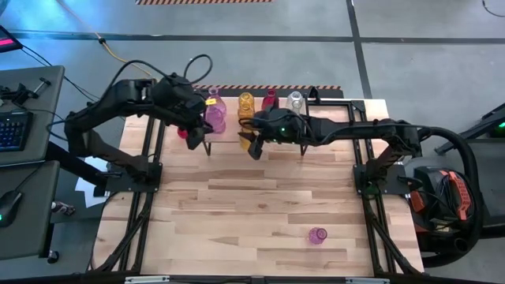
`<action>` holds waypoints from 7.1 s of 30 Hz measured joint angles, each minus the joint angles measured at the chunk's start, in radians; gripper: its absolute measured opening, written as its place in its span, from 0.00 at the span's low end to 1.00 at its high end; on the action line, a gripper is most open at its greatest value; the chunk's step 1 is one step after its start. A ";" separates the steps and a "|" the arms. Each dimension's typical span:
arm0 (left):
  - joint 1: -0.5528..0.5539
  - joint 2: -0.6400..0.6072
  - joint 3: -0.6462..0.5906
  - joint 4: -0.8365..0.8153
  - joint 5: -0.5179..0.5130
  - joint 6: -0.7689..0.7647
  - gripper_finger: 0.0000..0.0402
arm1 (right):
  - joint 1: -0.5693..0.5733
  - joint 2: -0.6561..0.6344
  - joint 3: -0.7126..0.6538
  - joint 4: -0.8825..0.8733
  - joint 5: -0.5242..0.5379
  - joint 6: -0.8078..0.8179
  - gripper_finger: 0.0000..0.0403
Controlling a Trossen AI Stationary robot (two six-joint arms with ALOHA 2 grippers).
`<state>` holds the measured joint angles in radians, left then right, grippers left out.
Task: Sort vases onto shelf
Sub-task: Put the yellow vase on the shelf aligned with the other yellow vases
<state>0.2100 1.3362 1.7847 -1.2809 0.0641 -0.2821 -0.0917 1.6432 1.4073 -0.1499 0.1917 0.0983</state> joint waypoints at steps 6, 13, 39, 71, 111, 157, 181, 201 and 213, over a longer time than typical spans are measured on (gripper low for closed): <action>0.000 -0.053 0.000 -0.018 0.000 0.035 0.13 | 0.022 -0.001 0.002 0.026 0.113 0.067 0.33; 0.000 -0.102 0.000 -0.040 -0.002 0.077 0.13 | 0.099 0.037 0.002 0.035 0.282 0.084 0.31; 0.000 -0.121 -0.001 -0.088 0.000 0.149 0.13 | 0.094 0.124 0.002 0.147 0.456 0.099 0.38; 0.000 -0.120 -0.001 -0.087 -0.001 0.146 0.13 | 0.032 0.129 -0.002 0.097 0.359 0.077 0.31; -0.083 -0.245 -0.797 -0.021 0.080 0.162 0.13 | 0.109 0.124 0.001 0.079 0.182 0.218 0.31; -0.615 -0.085 -0.870 0.623 0.081 -0.032 0.13 | 0.639 0.341 0.002 0.015 0.093 0.663 0.31; -0.691 0.104 -0.870 0.654 0.030 -0.135 0.13 | 0.635 0.521 0.002 0.406 -0.020 0.445 0.31; -0.726 0.176 -0.870 0.689 0.030 -0.244 0.13 | 0.631 0.647 0.081 0.550 -0.126 0.501 0.31; -0.735 0.176 -0.870 0.710 0.015 -0.264 0.13 | 0.609 0.692 0.126 0.518 -0.169 0.508 0.31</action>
<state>-0.5247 1.5124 0.9150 -0.5705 0.0795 -0.5465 0.5173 2.3348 1.5337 0.3682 0.0225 0.6061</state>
